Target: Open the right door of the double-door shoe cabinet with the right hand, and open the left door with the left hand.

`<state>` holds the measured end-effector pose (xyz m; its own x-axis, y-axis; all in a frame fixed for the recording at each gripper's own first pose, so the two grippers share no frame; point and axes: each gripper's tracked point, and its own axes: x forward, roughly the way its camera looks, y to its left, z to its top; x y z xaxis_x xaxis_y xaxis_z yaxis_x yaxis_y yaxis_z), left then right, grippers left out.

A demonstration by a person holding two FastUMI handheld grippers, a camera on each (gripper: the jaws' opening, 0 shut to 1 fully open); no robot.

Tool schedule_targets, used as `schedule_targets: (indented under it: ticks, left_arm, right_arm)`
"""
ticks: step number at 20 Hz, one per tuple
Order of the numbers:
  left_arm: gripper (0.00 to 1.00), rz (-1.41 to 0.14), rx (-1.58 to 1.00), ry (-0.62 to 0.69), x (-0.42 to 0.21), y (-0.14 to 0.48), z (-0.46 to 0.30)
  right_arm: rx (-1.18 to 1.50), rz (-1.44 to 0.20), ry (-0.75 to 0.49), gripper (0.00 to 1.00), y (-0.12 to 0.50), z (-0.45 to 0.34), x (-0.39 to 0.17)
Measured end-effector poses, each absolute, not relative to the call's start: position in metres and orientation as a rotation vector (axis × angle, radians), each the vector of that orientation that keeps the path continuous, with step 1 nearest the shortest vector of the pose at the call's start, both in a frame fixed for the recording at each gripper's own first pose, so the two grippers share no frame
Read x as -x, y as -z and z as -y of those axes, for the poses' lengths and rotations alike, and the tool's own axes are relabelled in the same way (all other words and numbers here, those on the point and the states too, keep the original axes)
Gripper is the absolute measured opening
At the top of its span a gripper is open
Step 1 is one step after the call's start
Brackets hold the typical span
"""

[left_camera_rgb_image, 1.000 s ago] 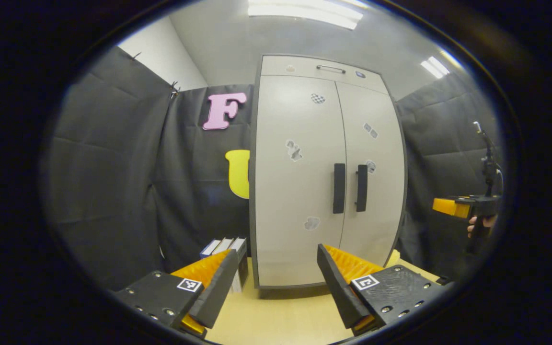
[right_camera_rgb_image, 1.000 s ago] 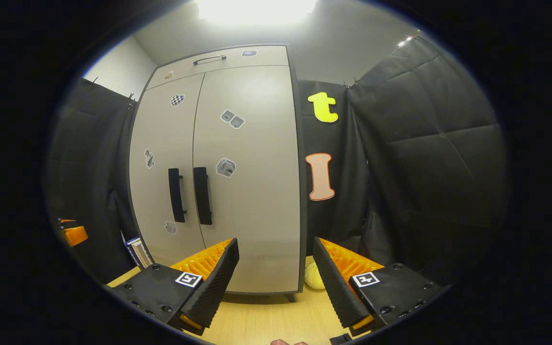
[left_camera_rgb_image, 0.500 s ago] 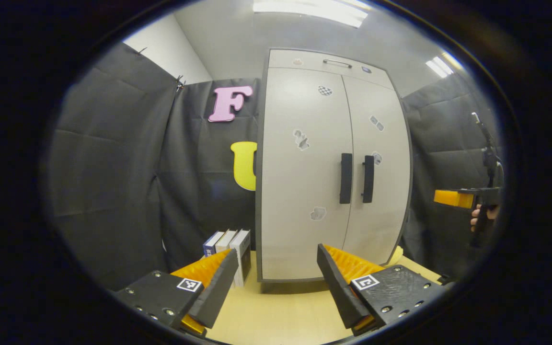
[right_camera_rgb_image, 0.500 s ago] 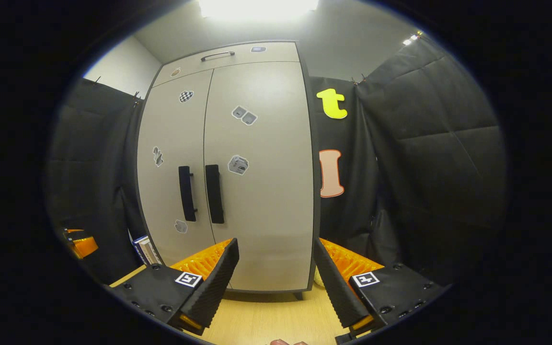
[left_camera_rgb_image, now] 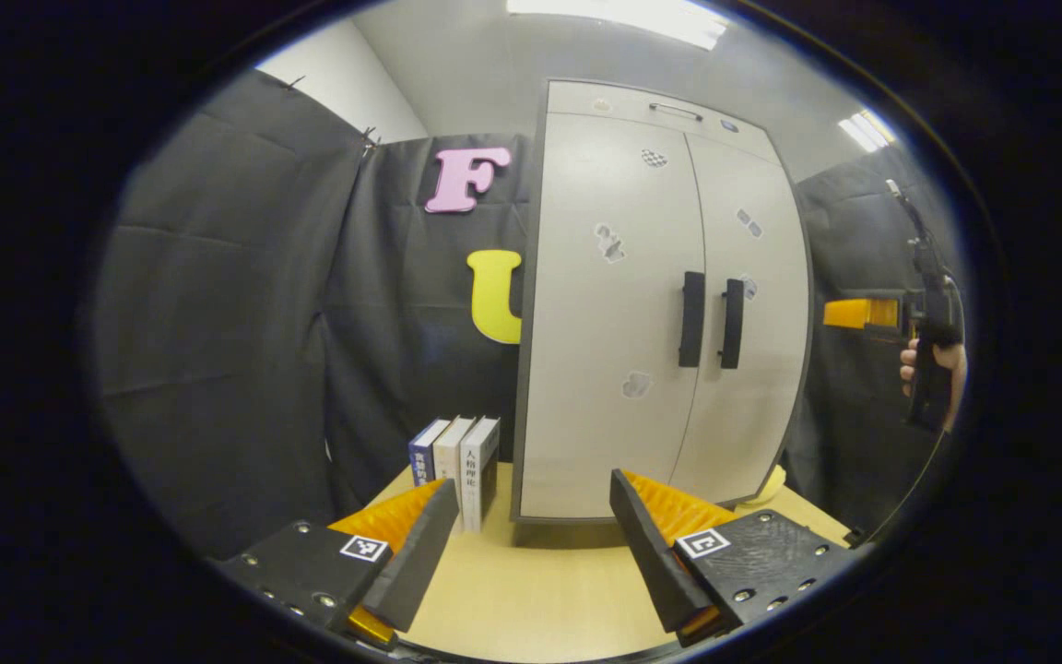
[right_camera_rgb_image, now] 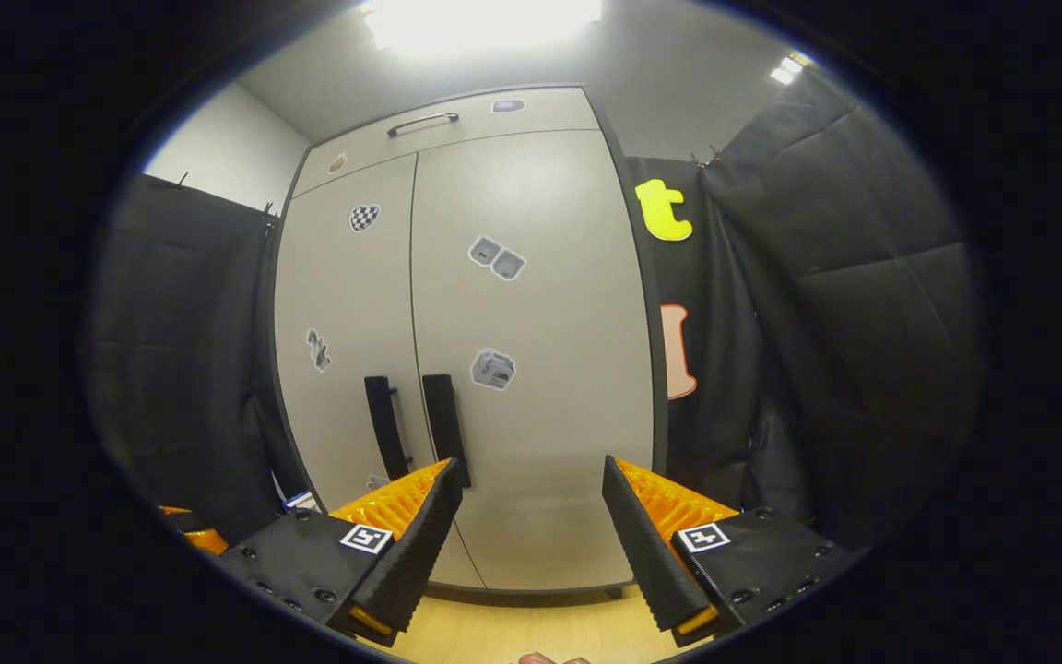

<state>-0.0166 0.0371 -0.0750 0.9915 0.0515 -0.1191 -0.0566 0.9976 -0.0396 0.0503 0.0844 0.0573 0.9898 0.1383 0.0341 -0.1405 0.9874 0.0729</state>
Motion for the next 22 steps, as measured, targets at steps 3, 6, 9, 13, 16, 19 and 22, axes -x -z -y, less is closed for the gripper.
schedule_targets:
  ticks: [3, 6, 9, 13, 16, 19, 22]
  left_arm:
    - [0.99, -0.135, 0.05, -0.072, 0.023, 0.083, -0.044]
    - [0.99, -0.146, 0.054, -0.095, 0.027, 0.086, -0.052]
    - [0.99, -0.157, 0.074, -0.121, 0.036, 0.094, -0.064]
    - [0.97, -0.163, 0.092, -0.154, 0.041, 0.097, -0.076]
    - [0.97, -0.14, 0.098, -0.161, 0.041, 0.093, -0.079]
    - [0.99, -0.149, 0.076, -0.167, 0.038, 0.094, -0.081]
    - [0.97, -0.155, 0.072, -0.166, 0.034, 0.096, -0.079]
  right_arm:
    - [-0.115, 0.046, -0.172, 0.94, -0.076, -0.099, -0.064]
    - [-0.127, 0.081, -0.172, 0.92, -0.092, -0.11, -0.081]
    - [-0.114, 0.097, -0.177, 0.98, -0.101, -0.122, -0.097]
    - [-0.073, 0.098, -0.183, 0.98, -0.101, -0.141, -0.115]
    - [-0.028, 0.067, -0.176, 0.97, -0.089, -0.152, -0.128]
    - [0.012, 0.027, -0.18, 0.98, -0.071, -0.161, -0.143]
    - [0.012, -0.001, -0.169, 0.98, -0.058, -0.164, -0.157]
